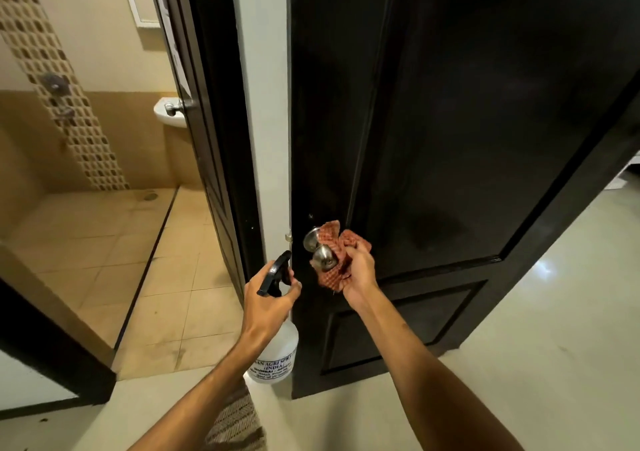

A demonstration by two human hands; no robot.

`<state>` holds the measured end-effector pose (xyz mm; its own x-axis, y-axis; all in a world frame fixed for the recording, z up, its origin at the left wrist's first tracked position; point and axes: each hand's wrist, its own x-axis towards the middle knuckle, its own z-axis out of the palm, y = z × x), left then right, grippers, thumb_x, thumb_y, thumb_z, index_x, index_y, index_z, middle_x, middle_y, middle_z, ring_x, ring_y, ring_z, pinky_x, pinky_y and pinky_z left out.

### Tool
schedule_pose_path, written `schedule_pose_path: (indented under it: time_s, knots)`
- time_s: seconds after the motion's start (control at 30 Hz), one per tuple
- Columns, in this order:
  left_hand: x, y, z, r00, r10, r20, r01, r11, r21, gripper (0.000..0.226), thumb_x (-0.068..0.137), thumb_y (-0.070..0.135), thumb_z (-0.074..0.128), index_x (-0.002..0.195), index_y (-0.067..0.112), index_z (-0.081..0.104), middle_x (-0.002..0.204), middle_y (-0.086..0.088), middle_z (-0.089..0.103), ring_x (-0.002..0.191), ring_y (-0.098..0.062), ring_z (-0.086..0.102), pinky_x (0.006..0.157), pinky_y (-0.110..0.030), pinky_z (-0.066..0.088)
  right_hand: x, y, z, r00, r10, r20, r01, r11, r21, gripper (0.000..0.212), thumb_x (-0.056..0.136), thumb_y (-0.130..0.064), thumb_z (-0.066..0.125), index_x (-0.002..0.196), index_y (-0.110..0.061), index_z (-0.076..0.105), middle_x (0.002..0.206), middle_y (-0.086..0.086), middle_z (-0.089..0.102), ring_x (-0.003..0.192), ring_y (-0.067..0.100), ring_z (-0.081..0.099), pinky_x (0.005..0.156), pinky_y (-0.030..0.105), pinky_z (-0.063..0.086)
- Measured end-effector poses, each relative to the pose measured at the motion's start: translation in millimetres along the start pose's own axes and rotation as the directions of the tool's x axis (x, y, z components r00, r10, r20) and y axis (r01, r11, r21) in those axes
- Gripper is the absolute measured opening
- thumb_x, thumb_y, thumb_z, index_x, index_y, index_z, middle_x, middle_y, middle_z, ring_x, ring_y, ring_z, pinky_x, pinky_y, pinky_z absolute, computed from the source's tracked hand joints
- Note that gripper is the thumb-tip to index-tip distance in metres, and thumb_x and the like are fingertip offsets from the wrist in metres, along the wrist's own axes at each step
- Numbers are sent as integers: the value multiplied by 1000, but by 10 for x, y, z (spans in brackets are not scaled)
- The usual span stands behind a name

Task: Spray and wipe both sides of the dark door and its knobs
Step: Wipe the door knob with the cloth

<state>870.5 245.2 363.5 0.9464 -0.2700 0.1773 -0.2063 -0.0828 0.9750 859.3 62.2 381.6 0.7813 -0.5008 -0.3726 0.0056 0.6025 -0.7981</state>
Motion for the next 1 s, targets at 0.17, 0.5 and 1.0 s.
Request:
schedule_pose_path:
  time_s: [0.17, 0.5, 1.0]
  knots:
    - [-44, 143, 28, 999, 31, -10, -31, 999, 13, 14, 91, 4, 75, 94, 14, 66, 79, -9, 65, 52, -12, 57, 49, -24, 48, 32, -213, -43, 981, -192, 0, 192, 981, 42, 24, 99, 1, 53, 110, -10, 72, 122, 14, 70, 105, 27, 69, 88, 39, 58]
    - [-126, 192, 15, 998, 44, -34, -42, 997, 61, 14, 91, 4, 76, 96, 11, 65, 79, -12, 64, 48, -15, 58, 45, -25, 49, 45, -111, 328, 873, -454, -178, 334, 822, -461, 16, 86, -4, 70, 88, -20, 71, 111, 5, 69, 94, 15, 68, 81, 27, 59]
    - [-120, 284, -125, 997, 56, -53, -54, 998, 29, 15, 93, 5, 73, 101, 16, 66, 75, -12, 64, 45, -19, 54, 42, -28, 47, -86, 340, 234, 934, 319, 158, -346, 710, 613, 53, 110, -37, 36, 146, 0, 48, 132, 33, 58, 119, 48, 57, 104, 59, 45]
